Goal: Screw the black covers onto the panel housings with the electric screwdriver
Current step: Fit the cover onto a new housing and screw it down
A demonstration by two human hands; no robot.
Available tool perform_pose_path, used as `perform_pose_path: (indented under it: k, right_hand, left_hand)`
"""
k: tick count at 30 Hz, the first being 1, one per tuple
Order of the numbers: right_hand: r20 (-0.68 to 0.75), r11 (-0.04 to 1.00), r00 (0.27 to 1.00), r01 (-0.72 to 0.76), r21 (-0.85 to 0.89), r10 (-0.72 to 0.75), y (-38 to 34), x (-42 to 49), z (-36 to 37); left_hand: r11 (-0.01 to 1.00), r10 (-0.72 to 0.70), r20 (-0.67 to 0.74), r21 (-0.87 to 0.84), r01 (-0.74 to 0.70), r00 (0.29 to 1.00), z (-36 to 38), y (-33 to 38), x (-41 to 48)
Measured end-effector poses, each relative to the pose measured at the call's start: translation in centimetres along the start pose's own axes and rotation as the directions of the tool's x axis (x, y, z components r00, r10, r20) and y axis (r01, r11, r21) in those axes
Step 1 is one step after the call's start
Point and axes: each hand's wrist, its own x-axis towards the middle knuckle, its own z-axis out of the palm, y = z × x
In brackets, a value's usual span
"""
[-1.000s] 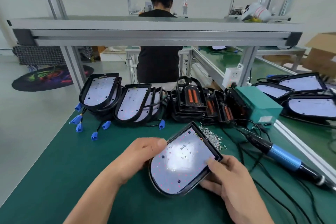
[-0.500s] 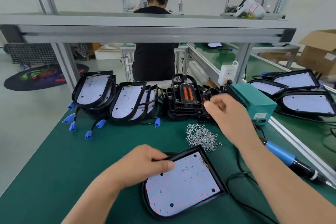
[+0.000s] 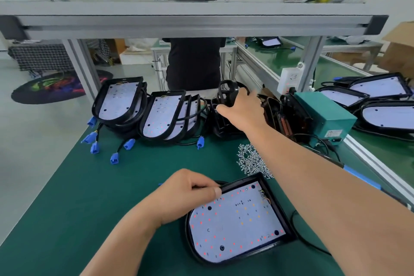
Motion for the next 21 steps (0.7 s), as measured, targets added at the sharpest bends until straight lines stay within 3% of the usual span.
perform_pose_path:
  k: [6,10,13,17,19,21]
  right_hand:
    - [-0.052,0.976,0.993,0.116,0.186,-0.108,2.1,-0.3,-1.5]
    - [-0.042,0.926,0.952,0.305,0.224,-0.303,3.1,-2.7,-4.0]
    - [0.045,0.841,0.861,0.482,0.246,-0.507,4.5,-6.9,-6.1]
    - [0.187,0.691,0.665,0.689,0.219,-0.723,7.3,-12.8,-7.8]
    - [0.255,0.619,0.567,0.754,0.222,-0.783,8.8,-14.9,-8.4]
    - [0.330,0.594,0.514,0.774,0.217,-0.791,10.0,-16.3,-8.8]
  left_hand:
    - [0.998,0.037,0.010,-0.052,-0.036,0.999,0.3,-0.2,0.1]
    - [1.000,0.007,-0.004,-0.024,-0.007,1.000,0.4,-0.4,0.2]
    - [0.999,-0.024,-0.006,-0.032,0.024,1.000,0.4,-0.7,0.2]
    - [0.997,-0.056,-0.029,-0.046,0.054,0.998,0.5,-0.8,0.4]
    - [0.996,-0.080,-0.032,-0.037,0.079,0.996,0.5,-0.5,0.6]
    - [0.996,-0.073,-0.030,-0.050,0.071,0.997,0.7,-0.2,0.5]
